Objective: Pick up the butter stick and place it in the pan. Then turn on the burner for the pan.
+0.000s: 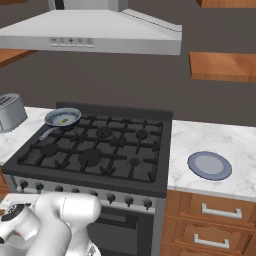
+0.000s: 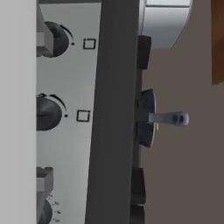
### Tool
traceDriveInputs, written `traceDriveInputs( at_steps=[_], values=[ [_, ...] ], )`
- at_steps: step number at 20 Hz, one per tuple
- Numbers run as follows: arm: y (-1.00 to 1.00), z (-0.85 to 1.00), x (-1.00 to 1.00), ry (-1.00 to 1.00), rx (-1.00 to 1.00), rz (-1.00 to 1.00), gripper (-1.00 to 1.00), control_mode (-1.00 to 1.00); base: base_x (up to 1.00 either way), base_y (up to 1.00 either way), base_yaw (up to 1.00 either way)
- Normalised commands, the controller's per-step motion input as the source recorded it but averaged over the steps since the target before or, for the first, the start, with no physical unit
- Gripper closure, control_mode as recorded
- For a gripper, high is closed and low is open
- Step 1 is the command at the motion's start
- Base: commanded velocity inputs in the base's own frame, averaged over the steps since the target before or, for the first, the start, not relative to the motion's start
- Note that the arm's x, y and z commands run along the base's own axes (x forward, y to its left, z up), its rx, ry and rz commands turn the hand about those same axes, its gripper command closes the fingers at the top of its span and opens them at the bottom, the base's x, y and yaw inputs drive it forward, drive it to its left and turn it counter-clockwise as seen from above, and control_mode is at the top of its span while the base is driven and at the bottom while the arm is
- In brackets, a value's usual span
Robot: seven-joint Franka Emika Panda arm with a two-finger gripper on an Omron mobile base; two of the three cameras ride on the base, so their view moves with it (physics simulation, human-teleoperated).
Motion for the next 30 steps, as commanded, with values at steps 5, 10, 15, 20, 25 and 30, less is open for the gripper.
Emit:
traceDriveInputs(
  at_steps=[5,10,15,20,25,30],
  values=[
    [-0.02,-0.15,0.13,0.02,0.12,0.0,-1.0,-1.0,0.0,0.0,0.0],
    [-0.13,-0.16,0.01,0.06,0.24,0.0,-1.0,-1.0,0.0,0.0,0.0],
    [-0.24,-0.05,0.03,0.03,0.26,0.0,-1.0,-1.0,0.0,0.0,0.0],
    [-0.04,0.0,0.11,0.05,0.07,0.0,-1.0,-1.0,0.0,0.0,0.0],
    [0.06,-0.12,0.2,0.11,0.0,0.0,-1.0,-1.0,0.0,0.0,0.0],
    [0.08,-0.19,0.2,0.1,0.0,0.0,-1.0,-1.0,0.0,0.0,0.0]
  ],
)
